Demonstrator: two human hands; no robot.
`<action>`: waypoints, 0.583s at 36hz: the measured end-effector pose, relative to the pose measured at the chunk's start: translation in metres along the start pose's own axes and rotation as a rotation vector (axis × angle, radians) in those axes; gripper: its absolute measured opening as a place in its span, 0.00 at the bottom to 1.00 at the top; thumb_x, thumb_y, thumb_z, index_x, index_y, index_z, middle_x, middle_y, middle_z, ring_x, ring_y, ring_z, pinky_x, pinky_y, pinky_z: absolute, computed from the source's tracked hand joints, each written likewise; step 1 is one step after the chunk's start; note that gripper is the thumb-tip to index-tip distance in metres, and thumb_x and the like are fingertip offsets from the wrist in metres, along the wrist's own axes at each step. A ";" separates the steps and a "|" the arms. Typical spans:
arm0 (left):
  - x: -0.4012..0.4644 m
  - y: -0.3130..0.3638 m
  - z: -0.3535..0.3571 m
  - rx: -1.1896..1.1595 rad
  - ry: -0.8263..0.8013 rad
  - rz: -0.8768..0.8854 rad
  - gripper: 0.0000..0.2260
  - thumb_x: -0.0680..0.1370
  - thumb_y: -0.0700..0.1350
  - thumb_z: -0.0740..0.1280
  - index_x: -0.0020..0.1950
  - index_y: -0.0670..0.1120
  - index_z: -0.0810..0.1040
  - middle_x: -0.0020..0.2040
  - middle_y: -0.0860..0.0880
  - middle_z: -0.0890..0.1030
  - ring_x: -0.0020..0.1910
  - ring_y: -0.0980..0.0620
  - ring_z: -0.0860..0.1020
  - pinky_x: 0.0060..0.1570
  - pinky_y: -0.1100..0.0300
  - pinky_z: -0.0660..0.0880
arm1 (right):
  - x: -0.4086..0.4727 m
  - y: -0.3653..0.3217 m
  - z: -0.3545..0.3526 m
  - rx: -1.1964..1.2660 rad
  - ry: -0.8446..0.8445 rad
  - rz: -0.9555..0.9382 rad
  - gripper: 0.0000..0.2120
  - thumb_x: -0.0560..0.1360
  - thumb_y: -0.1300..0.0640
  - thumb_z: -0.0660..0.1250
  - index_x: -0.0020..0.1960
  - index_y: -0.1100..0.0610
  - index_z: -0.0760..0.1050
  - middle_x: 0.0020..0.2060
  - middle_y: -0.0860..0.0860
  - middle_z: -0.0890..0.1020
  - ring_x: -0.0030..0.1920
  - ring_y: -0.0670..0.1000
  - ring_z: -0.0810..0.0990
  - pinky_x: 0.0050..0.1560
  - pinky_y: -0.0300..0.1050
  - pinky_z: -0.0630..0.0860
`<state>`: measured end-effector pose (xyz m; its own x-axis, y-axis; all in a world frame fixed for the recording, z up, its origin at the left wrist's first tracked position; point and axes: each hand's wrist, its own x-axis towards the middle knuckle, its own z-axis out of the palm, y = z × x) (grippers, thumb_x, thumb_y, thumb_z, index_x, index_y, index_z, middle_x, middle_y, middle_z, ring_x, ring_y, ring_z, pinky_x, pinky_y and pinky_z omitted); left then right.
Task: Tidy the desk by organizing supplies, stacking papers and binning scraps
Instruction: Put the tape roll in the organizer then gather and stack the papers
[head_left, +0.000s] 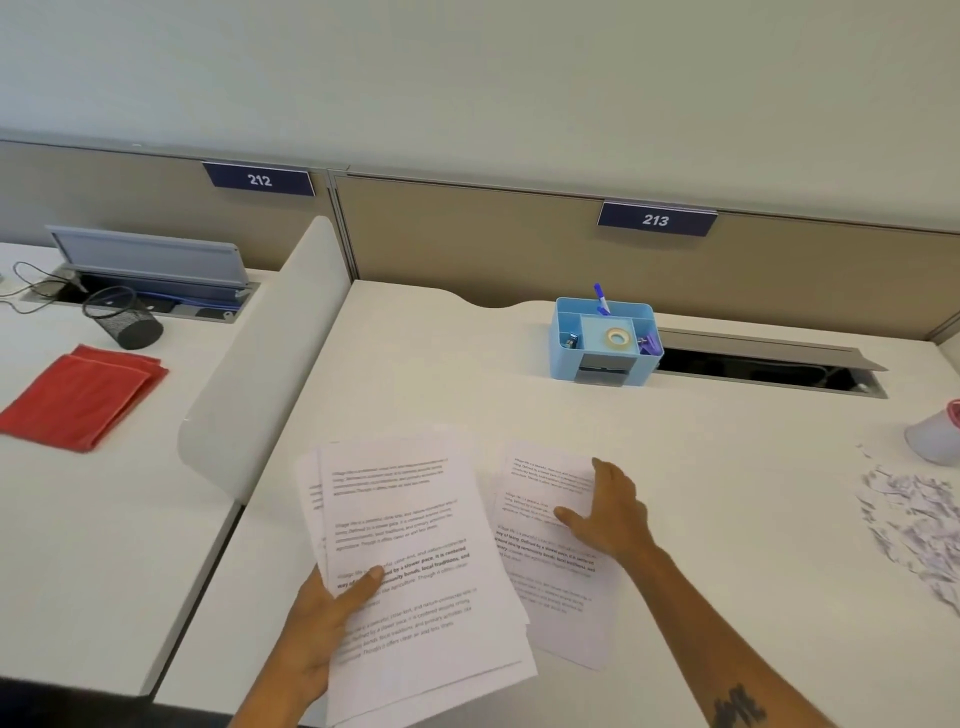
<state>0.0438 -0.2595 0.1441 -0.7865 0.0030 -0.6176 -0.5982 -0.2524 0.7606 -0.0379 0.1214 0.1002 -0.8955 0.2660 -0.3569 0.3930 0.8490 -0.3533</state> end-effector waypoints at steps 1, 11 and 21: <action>0.000 0.000 -0.004 -0.007 0.012 0.003 0.23 0.78 0.40 0.77 0.73 0.49 0.81 0.66 0.44 0.87 0.65 0.38 0.86 0.72 0.32 0.76 | 0.006 0.007 -0.001 -0.041 -0.026 0.002 0.55 0.71 0.31 0.72 0.84 0.54 0.47 0.83 0.53 0.52 0.83 0.56 0.51 0.78 0.62 0.61; -0.006 -0.004 -0.017 -0.019 0.083 0.009 0.23 0.79 0.39 0.76 0.74 0.49 0.80 0.64 0.43 0.88 0.62 0.37 0.87 0.66 0.31 0.80 | 0.017 0.032 0.002 -0.207 -0.160 -0.037 0.68 0.65 0.27 0.73 0.83 0.58 0.34 0.84 0.51 0.41 0.84 0.55 0.44 0.79 0.68 0.55; -0.007 -0.009 -0.011 -0.019 0.074 0.014 0.23 0.79 0.39 0.76 0.74 0.51 0.80 0.64 0.43 0.88 0.61 0.36 0.87 0.65 0.29 0.80 | 0.013 0.030 0.004 -0.205 -0.113 -0.036 0.69 0.62 0.27 0.76 0.83 0.58 0.39 0.83 0.52 0.52 0.82 0.55 0.53 0.77 0.64 0.61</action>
<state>0.0568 -0.2675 0.1395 -0.7806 -0.0724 -0.6209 -0.5839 -0.2702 0.7656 -0.0372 0.1491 0.0814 -0.8744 0.1907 -0.4461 0.3003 0.9350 -0.1887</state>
